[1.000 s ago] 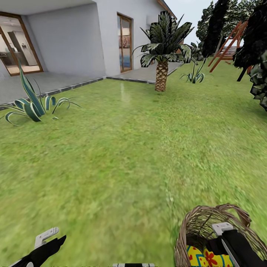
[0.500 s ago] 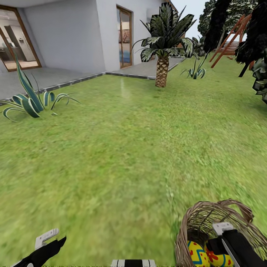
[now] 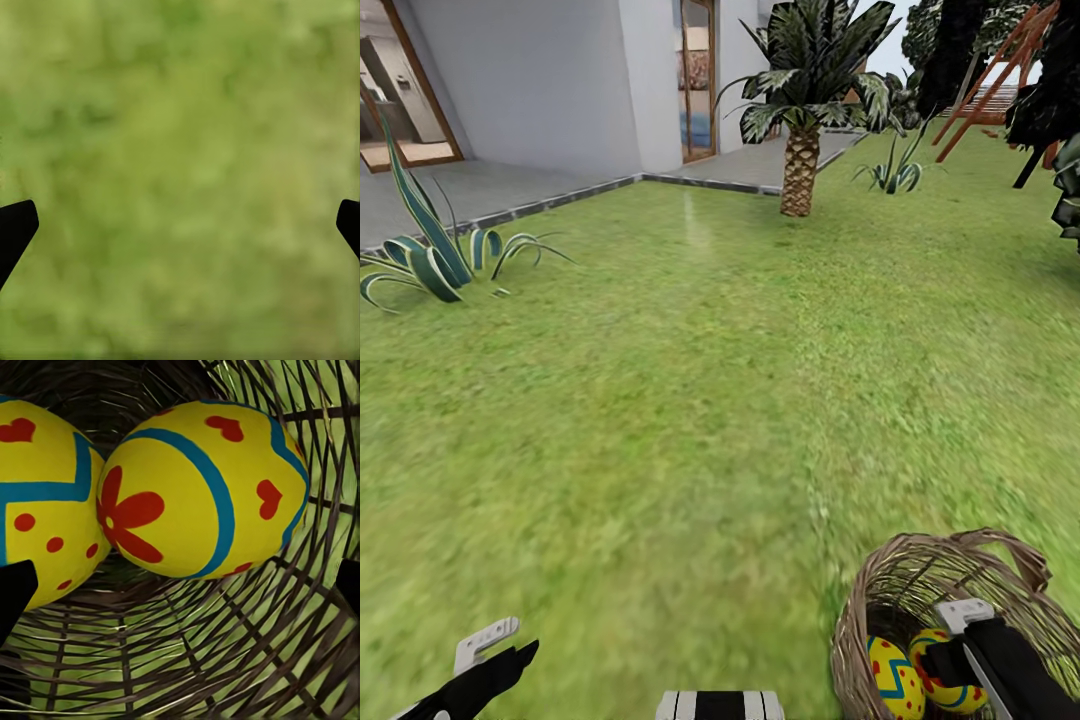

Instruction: Take the three Easter eggs out of the wicker basket on the lawn in the garden, then place them on the lawn next to a single tree (choose any tree) so that all three eggs are next to the same tree and none are left in the basket.

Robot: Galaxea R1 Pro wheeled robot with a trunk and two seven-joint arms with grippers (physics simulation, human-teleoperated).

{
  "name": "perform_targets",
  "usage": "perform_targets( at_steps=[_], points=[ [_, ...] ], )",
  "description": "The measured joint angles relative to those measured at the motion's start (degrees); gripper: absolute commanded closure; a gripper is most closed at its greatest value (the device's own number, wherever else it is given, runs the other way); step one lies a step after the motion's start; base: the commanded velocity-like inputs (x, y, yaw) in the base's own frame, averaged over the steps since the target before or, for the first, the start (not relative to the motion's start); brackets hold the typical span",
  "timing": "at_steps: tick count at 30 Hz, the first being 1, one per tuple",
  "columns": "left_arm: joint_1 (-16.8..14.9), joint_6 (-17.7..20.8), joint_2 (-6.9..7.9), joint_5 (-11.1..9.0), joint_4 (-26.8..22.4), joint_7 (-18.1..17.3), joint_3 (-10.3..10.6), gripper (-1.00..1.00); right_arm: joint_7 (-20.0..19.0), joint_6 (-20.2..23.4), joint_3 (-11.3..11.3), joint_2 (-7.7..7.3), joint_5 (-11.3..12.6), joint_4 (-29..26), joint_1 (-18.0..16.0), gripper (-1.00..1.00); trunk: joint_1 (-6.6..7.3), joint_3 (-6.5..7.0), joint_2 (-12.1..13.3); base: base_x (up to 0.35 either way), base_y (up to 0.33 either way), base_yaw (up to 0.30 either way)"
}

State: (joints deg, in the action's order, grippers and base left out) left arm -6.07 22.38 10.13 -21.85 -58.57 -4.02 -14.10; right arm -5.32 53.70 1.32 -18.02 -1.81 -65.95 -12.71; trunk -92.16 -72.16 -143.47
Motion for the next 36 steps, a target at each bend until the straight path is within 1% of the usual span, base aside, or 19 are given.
perform_targets(
  at_steps=[16,18,20,23,36],
  points=[
    [-0.02,0.02,-0.27,-0.04,0.07,-0.09,0.00,-1.00,-0.02,0.02,-0.10,-0.34,0.13,-0.63,-0.01,-1.00,0.00,0.00,0.00,0.000,0.000,0.000],
    [-0.01,0.01,-0.64,-0.02,0.08,-0.04,0.00,-1.00,-0.01,0.02,-0.66,-0.38,0.12,-0.77,-0.01,-1.00,0.00,0.00,0.00,0.000,0.000,0.000],
    [0.00,0.00,-0.88,-0.01,0.08,-0.01,0.00,-1.00,0.12,0.02,-2.96,-0.37,-0.10,-0.89,-0.02,-1.00,0.00,0.00,0.00,0.000,0.000,0.000],
    [0.00,0.00,-0.95,0.00,0.09,0.00,0.00,-1.00,0.13,0.02,-4.04,-0.35,-0.20,-0.94,-0.01,-1.00,0.00,0.00,0.00,0.000,0.000,0.000],
    [0.02,0.00,-1.02,0.00,0.88,0.00,0.09,-1.00,0.15,0.03,-4.41,-0.33,-0.46,-0.96,-0.02,-1.00,0.00,0.00,0.00,0.000,0.000,0.000]
  ],
)
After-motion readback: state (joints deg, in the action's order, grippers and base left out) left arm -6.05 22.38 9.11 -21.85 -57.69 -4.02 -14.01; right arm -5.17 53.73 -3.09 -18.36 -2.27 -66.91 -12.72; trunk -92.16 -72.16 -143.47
